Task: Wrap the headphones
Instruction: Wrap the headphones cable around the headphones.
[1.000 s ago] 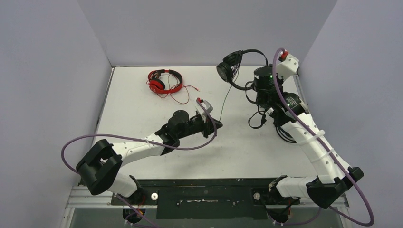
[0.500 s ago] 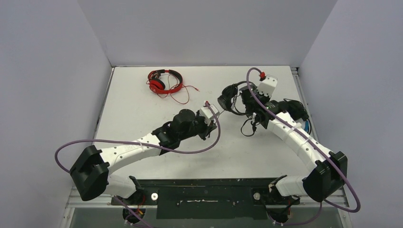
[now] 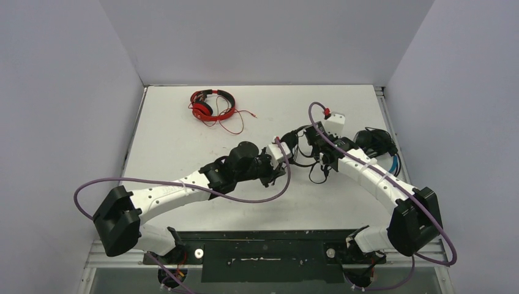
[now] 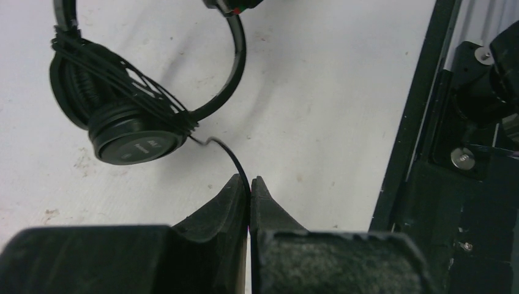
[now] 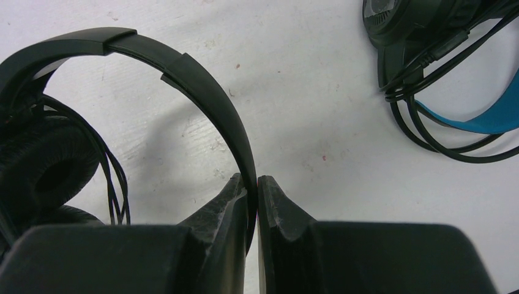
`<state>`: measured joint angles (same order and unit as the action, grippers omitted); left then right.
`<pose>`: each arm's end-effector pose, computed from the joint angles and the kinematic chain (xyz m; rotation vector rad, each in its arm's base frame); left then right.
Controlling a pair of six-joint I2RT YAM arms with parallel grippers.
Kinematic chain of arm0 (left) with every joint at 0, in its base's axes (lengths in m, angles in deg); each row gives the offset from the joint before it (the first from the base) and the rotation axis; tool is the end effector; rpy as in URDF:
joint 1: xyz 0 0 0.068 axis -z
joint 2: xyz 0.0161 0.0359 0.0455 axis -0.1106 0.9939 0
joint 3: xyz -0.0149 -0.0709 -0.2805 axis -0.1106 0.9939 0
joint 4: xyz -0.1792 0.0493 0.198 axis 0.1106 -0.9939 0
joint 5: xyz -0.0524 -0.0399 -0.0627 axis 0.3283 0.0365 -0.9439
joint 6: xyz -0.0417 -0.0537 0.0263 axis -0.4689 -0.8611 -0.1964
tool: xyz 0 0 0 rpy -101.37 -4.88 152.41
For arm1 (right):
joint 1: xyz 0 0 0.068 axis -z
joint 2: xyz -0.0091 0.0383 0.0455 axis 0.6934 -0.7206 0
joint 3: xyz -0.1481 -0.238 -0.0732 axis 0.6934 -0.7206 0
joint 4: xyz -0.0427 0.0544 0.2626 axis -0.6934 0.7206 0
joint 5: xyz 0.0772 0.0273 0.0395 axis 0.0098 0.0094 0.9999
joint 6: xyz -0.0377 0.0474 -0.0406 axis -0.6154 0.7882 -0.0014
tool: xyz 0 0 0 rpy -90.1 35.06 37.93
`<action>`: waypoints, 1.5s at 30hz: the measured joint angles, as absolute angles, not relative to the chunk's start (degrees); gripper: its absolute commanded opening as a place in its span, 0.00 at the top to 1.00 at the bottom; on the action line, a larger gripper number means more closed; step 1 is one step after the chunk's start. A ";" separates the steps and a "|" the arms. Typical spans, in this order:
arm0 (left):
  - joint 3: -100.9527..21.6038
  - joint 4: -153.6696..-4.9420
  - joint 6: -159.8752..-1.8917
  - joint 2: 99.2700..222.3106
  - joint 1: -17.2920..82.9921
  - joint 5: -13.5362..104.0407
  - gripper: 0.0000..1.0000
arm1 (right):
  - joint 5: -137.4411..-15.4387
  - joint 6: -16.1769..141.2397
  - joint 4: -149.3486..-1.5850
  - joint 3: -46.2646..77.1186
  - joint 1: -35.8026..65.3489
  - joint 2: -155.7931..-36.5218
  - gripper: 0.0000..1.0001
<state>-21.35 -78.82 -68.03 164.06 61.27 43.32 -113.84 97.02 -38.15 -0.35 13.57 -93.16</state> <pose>0.1900 -0.2891 0.2859 1.0652 1.7364 -0.7779 0.2690 0.1226 0.2607 0.4175 2.3407 -0.0883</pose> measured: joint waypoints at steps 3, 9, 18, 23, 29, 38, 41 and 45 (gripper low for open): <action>-21.35 -78.84 -68.24 163.95 62.45 42.53 1.00 | -113.95 96.86 -38.70 -0.33 13.60 -94.12 1.00; -21.94 -79.50 -69.73 162.16 62.71 40.52 1.00 | -113.14 96.75 -39.77 -0.44 13.60 -95.98 1.00; -24.69 -82.12 -68.90 161.17 62.23 42.57 1.00 | -109.21 93.78 -43.83 -4.44 13.42 -94.56 1.00; -26.07 -83.74 -63.96 162.24 62.18 44.96 1.00 | -105.42 90.50 -43.44 -6.67 12.39 -91.35 1.00; -26.57 -83.02 -57.32 164.65 61.31 46.97 1.00 | -100.13 86.92 -42.19 -6.76 10.82 -89.36 1.00; -24.65 -75.63 -56.29 166.66 51.50 38.71 1.00 | -94.74 85.06 -40.23 -6.78 8.20 -87.59 1.00; -23.43 -72.85 -56.35 167.84 49.51 34.09 1.00 | -93.73 84.97 -39.83 -6.76 8.13 -87.59 1.00; -20.65 -67.96 -57.73 169.26 47.21 29.02 1.00 | -91.81 84.80 -38.96 -6.76 8.13 -87.59 1.00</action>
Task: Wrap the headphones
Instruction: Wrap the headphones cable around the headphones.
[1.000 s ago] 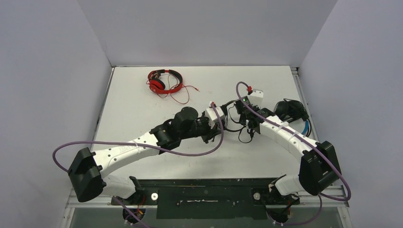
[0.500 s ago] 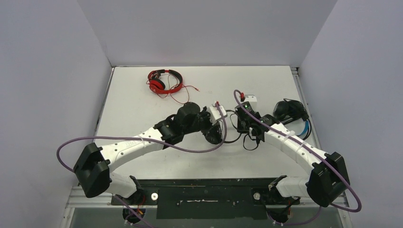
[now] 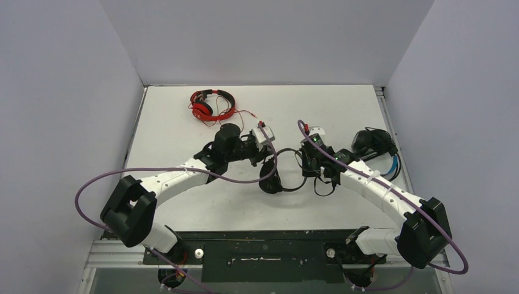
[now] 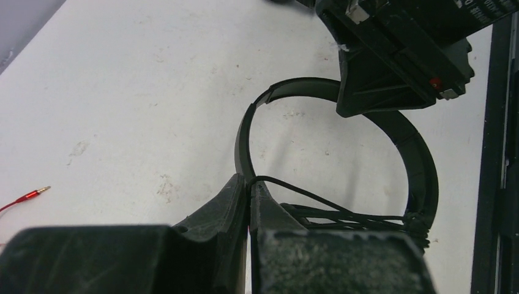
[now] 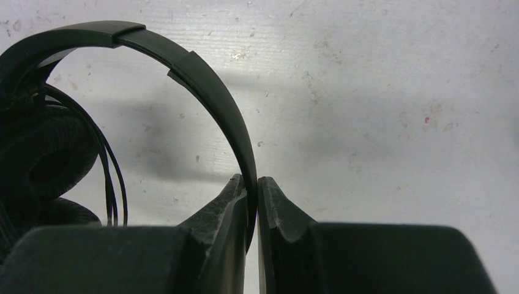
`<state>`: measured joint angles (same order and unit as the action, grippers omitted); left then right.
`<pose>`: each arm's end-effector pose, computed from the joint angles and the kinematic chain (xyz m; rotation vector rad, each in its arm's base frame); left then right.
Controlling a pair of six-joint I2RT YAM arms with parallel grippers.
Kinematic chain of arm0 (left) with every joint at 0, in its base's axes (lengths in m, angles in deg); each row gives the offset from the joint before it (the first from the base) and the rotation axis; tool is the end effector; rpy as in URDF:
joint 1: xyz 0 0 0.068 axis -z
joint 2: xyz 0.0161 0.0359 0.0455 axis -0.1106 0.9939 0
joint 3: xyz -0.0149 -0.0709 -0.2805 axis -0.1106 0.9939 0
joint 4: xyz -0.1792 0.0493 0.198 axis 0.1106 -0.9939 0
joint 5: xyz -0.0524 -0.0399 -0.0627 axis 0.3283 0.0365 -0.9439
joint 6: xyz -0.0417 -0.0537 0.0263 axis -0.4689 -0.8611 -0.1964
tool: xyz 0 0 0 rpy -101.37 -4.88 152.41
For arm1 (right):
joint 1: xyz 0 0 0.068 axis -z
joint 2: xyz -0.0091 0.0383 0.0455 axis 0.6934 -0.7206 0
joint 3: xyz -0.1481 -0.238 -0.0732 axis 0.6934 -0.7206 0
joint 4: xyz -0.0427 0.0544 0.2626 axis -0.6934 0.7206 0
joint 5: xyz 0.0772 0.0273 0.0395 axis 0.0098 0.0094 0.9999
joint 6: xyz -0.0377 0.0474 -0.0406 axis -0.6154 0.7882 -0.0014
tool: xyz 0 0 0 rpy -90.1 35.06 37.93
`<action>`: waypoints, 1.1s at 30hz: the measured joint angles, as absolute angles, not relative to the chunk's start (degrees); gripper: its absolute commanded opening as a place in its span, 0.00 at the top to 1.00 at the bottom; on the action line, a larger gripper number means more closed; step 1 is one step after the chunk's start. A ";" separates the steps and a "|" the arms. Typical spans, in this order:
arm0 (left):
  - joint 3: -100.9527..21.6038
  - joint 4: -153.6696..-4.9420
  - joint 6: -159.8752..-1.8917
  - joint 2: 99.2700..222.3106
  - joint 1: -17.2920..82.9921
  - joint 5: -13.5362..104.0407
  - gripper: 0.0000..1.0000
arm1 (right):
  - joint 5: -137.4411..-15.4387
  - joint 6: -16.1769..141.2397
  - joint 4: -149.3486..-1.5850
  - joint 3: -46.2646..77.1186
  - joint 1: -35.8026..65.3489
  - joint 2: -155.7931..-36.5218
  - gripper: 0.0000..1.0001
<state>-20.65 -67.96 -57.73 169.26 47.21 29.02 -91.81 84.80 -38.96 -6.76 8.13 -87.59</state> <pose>0.2587 -0.2570 0.2759 1.1053 1.5613 -0.7482 0.2249 0.1521 0.2437 -0.0967 2.5586 0.2716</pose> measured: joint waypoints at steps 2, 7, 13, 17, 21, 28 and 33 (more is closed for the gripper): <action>-19.51 -65.20 -59.28 170.27 46.18 26.73 1.00 | -90.56 84.80 -38.72 -6.76 8.13 -87.46 1.00; -16.43 -57.62 -63.04 171.64 44.59 22.25 1.00 | -88.14 84.64 -38.06 -6.76 8.13 -85.97 1.00; -13.57 -49.27 -65.80 173.39 42.86 18.88 1.00 | -87.20 84.21 -37.04 -6.01 8.13 -85.55 1.00; -12.08 -42.78 -69.58 175.80 41.92 17.11 0.98 | -87.04 84.01 -36.05 -5.53 8.20 -85.55 1.00; -10.73 -37.68 -72.20 177.50 41.29 16.08 0.96 | -87.00 83.68 -35.14 -5.03 8.24 -85.55 1.00; -9.92 -33.55 -74.74 178.96 40.79 16.08 0.94 | -85.69 83.31 -33.87 -3.94 8.48 -85.55 1.00; -8.13 -30.45 -77.21 179.07 40.09 16.24 0.94 | -84.79 83.29 -33.91 -3.72 9.40 -85.55 1.00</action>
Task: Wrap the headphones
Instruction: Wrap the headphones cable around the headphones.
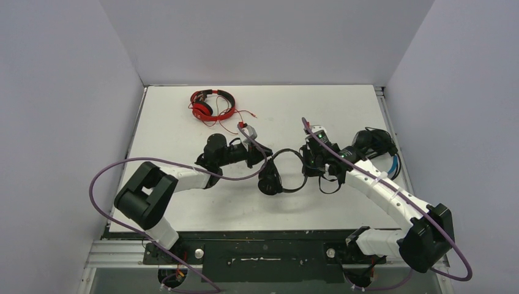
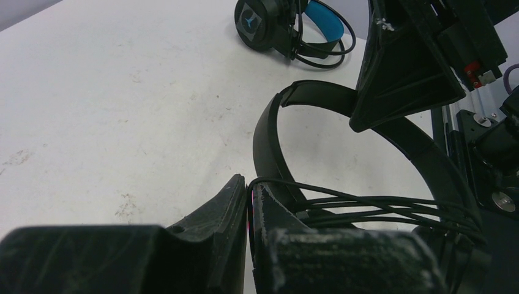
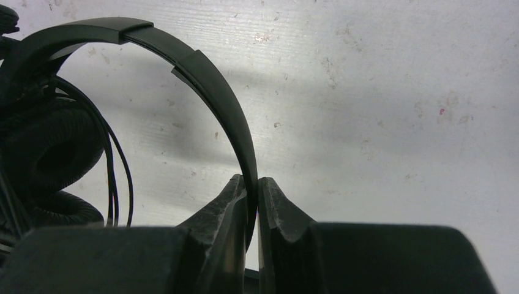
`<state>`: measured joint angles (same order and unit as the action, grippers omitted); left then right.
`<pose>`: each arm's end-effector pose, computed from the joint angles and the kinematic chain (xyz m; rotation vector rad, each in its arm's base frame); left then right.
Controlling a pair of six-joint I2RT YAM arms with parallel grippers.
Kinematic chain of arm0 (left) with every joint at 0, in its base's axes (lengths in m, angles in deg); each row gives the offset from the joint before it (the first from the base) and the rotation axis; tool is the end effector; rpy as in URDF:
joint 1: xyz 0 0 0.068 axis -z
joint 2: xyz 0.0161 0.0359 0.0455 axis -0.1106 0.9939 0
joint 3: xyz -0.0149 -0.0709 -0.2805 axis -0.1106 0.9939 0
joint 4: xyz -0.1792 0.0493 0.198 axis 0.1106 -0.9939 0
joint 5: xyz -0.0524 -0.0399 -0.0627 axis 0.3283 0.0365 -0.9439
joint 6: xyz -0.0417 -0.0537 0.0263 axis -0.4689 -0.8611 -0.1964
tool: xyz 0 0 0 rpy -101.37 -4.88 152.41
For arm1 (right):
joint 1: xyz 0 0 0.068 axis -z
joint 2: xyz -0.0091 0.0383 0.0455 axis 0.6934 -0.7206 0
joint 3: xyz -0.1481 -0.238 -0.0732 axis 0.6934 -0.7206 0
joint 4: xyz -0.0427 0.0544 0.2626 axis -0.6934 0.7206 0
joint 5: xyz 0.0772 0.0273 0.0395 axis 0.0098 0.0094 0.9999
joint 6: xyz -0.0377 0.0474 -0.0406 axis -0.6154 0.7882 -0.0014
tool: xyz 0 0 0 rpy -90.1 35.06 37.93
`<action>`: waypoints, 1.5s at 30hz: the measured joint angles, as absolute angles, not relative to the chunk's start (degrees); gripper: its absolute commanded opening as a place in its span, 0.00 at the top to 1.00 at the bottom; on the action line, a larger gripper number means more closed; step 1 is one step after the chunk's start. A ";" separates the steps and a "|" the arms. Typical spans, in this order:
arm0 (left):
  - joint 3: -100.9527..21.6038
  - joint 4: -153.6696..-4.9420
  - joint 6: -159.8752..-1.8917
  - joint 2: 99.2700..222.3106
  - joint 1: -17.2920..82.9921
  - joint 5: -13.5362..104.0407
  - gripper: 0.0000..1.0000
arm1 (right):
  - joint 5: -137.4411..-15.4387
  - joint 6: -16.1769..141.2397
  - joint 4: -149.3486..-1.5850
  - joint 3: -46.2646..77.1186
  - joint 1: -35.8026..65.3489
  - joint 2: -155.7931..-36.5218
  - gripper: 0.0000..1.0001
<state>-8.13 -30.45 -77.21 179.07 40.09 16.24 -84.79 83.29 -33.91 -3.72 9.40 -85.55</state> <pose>0.2806 -0.2315 0.2215 0.8791 1.4672 -1.0700 0.2176 0.1487 0.2633 -0.1521 2.5967 0.3946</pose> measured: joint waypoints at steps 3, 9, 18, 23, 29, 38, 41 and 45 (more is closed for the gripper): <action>-7.30 -28.99 -78.49 179.10 39.72 16.74 0.93 | -84.53 83.27 -33.89 -3.72 9.77 -85.55 1.00; -6.33 -25.18 -81.75 179.99 39.10 17.24 0.91 | -82.96 83.31 -33.91 -3.32 10.89 -85.27 1.00; -5.35 -19.67 -86.91 182.07 38.80 17.09 0.80 | -79.70 83.33 -33.50 -2.03 11.32 -84.83 1.00; -5.35 -17.79 -88.24 182.07 38.47 17.02 0.83 | -79.06 83.27 -32.73 -1.03 11.69 -84.83 1.00; -5.28 -17.62 -88.72 182.07 38.12 16.96 0.80 | -79.04 83.16 -32.12 -0.61 12.42 -84.83 1.00; -4.35 -17.47 -88.70 182.07 38.05 16.54 0.96 | -78.61 83.14 -31.73 -0.40 13.14 -84.83 1.00; -4.35 -17.25 -88.83 182.11 38.05 16.28 0.95 | -78.54 83.16 -31.73 -0.40 13.46 -84.85 1.00; -4.30 -14.84 -90.30 183.64 38.03 15.71 0.85 | -77.56 83.20 -31.79 -0.40 14.21 -84.88 1.00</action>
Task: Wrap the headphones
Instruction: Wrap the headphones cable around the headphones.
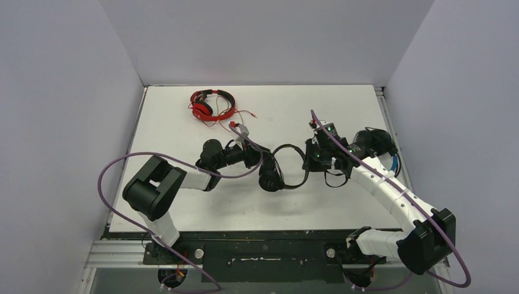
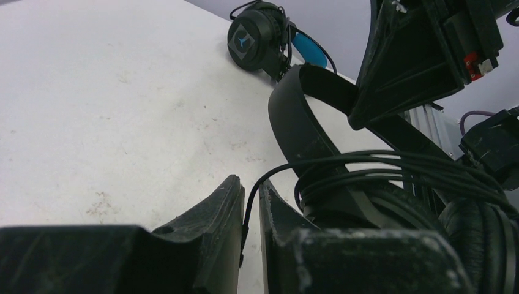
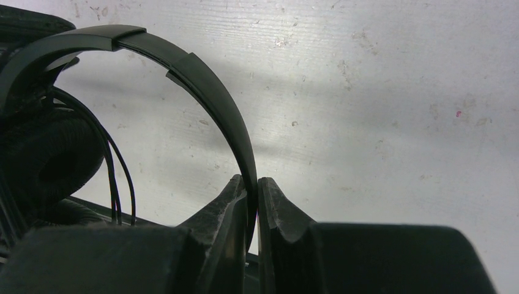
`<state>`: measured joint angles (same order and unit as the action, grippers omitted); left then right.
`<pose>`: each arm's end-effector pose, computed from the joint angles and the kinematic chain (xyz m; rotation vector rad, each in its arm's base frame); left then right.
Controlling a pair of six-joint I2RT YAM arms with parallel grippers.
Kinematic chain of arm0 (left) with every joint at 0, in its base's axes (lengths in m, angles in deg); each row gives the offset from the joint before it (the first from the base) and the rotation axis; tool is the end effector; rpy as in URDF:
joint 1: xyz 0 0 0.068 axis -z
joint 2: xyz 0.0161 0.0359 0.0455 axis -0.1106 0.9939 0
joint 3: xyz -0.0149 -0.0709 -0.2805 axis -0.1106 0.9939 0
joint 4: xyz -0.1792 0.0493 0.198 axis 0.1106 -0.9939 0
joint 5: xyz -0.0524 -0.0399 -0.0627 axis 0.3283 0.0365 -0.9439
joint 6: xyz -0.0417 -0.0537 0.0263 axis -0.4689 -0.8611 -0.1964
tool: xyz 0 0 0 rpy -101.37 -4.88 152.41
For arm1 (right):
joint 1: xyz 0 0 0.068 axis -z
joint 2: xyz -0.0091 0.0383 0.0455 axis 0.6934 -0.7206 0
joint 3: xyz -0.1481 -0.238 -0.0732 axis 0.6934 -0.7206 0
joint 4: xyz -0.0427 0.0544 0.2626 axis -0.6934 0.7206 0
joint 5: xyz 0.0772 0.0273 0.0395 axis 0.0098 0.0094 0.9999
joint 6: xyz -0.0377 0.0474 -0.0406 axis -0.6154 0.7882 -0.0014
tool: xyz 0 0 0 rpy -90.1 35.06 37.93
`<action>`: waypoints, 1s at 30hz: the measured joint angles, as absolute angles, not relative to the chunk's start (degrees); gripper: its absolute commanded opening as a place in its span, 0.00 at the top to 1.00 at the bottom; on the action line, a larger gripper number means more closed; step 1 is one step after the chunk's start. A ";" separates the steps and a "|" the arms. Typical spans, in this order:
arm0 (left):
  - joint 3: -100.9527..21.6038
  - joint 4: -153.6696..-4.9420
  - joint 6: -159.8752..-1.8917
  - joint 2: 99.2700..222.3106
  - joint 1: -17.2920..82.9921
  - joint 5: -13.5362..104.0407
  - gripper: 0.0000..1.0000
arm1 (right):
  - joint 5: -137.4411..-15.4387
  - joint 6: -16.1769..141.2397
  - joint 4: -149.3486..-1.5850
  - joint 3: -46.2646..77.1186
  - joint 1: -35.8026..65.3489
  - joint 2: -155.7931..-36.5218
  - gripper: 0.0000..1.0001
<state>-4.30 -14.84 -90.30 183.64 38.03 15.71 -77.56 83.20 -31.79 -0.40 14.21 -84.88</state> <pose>0.2841 -0.2190 0.2069 0.7105 1.4653 -1.2078 0.2255 0.1365 0.2833 -0.0976 2.5951 0.5305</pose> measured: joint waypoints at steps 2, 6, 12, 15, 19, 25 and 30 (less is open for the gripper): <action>-4.04 -12.90 -91.74 184.95 38.01 15.41 0.84 | -76.92 83.22 -31.79 -0.40 14.71 -84.90 1.00; -3.78 -10.21 -94.01 186.53 38.01 15.17 0.84 | -76.51 83.27 -31.79 -0.40 15.08 -84.99 1.00; -3.76 -8.75 -94.87 186.59 37.97 15.06 0.78 | -76.18 83.27 -31.79 -0.40 15.48 -85.10 1.00; -3.76 -9.36 -94.23 186.51 37.88 15.14 0.73 | -76.11 83.25 -31.79 -0.40 16.00 -85.10 1.00; -3.76 -13.69 -92.11 185.11 37.75 16.46 0.68 | -76.09 83.20 -31.81 -0.40 16.81 -85.27 1.00; -3.30 -20.22 -89.14 182.33 37.68 19.27 0.65 | -75.44 82.90 -31.86 -0.42 18.12 -86.25 1.00; -1.77 -23.91 -88.29 180.47 37.68 21.44 0.56 | -74.50 82.02 -31.94 -0.42 20.31 -86.82 1.00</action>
